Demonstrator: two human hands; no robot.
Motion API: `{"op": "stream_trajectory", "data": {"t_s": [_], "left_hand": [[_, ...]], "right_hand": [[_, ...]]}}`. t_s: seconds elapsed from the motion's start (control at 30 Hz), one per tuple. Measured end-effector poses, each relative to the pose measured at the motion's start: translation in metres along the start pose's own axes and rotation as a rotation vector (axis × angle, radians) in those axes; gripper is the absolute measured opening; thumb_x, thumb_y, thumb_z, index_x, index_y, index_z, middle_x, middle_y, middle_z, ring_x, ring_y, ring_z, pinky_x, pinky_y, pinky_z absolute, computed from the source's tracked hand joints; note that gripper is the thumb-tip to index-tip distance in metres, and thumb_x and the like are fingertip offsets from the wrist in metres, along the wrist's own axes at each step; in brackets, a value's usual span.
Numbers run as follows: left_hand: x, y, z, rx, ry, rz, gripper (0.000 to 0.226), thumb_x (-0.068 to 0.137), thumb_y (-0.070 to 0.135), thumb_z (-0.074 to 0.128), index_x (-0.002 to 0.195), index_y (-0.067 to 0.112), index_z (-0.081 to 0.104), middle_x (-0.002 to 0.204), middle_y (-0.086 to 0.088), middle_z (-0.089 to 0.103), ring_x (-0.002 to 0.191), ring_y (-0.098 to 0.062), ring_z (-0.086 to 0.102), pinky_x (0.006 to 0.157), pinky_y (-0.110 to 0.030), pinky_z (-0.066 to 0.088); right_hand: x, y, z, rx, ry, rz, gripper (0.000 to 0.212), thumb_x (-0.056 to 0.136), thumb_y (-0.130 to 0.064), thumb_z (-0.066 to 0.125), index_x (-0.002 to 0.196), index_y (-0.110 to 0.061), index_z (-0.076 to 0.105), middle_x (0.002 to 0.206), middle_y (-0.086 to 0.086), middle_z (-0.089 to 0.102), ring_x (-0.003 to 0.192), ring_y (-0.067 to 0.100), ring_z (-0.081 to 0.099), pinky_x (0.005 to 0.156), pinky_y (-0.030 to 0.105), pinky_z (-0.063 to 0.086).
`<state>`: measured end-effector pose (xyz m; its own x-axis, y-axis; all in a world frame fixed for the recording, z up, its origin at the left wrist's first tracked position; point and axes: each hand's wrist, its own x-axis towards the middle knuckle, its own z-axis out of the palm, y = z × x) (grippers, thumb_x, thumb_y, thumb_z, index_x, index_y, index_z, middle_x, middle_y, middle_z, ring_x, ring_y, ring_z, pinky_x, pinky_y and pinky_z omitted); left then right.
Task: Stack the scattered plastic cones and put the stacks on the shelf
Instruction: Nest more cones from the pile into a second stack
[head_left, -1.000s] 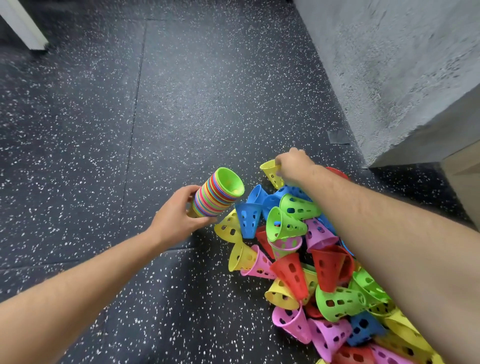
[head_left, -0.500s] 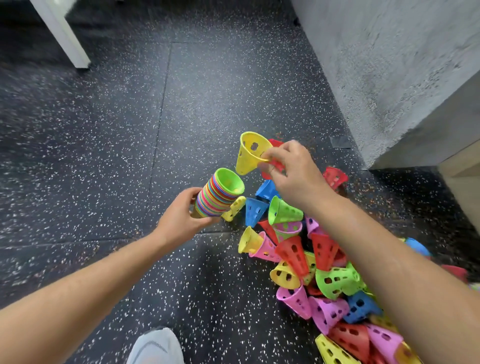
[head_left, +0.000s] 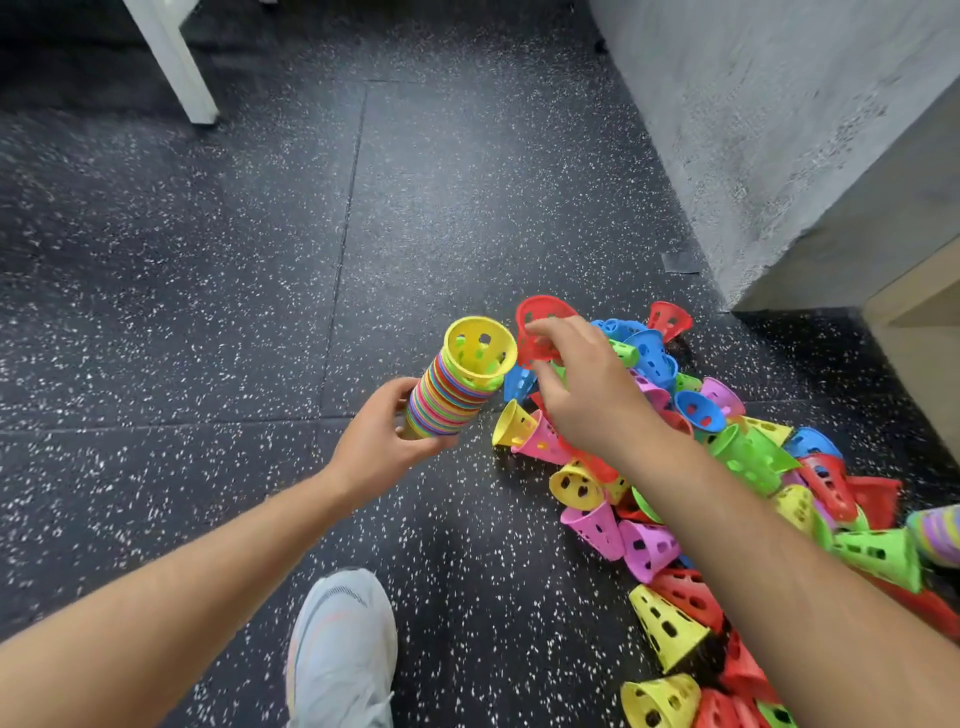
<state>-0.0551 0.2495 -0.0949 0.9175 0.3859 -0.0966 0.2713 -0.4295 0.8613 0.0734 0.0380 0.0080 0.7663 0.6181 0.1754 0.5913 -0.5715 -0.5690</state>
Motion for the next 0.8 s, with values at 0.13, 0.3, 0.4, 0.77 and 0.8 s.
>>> {"op": "stream_trajectory", "data": {"t_s": [0.13,0.3,0.4,0.77,0.8], "left_hand": [[-0.002,-0.003,0.003,-0.009,-0.018,-0.006,0.065,0.072,0.027,0.095,0.128,0.027,0.061,0.120,0.018,0.063,0.111,0.008,0.058,0.097,-0.035,0.056],[0.000,-0.010,0.003,-0.025,-0.017,-0.005,0.064,0.071,0.029,0.095,0.125,0.032,0.060,0.119,0.020,0.064,0.110,0.008,0.058,0.097,-0.036,0.056],[0.004,-0.017,0.002,-0.039,-0.006,-0.017,0.069,0.070,0.030,0.096,0.129,0.029,0.060,0.122,0.018,0.063,0.112,0.006,0.058,0.097,-0.035,0.056],[0.019,-0.051,-0.020,0.013,0.001,-0.104,0.068,0.072,0.034,0.094,0.130,0.031,0.059,0.124,0.018,0.063,0.115,0.003,0.059,0.101,-0.037,0.054],[0.020,-0.054,-0.022,0.017,0.003,-0.113,0.067,0.072,0.035,0.095,0.129,0.033,0.059,0.123,0.019,0.063,0.114,0.004,0.059,0.101,-0.037,0.053]], "right_hand": [[0.000,-0.003,-0.008,0.079,0.305,-0.044,0.018,0.093,0.002,0.058,0.107,-0.002,0.068,0.103,0.011,0.065,0.099,0.029,0.059,0.092,0.039,0.046],[0.006,-0.023,0.007,0.179,0.304,-0.109,0.015,0.094,-0.001,0.060,0.106,-0.002,0.069,0.103,0.008,0.065,0.098,0.024,0.060,0.090,0.039,0.049],[0.007,-0.030,0.028,0.177,0.153,-0.160,0.019,0.091,-0.005,0.065,0.110,-0.003,0.069,0.111,0.009,0.063,0.108,0.025,0.057,0.100,0.037,0.044],[0.067,0.025,0.103,-0.194,-0.201,0.086,0.048,0.094,-0.014,0.052,0.142,-0.016,0.050,0.146,0.008,0.044,0.133,0.030,0.038,0.110,0.042,0.035],[0.074,0.029,0.111,-0.276,-0.265,0.086,0.053,0.093,-0.017,0.054,0.146,-0.019,0.045,0.150,0.008,0.038,0.136,0.030,0.036,0.109,0.044,0.036]]}}
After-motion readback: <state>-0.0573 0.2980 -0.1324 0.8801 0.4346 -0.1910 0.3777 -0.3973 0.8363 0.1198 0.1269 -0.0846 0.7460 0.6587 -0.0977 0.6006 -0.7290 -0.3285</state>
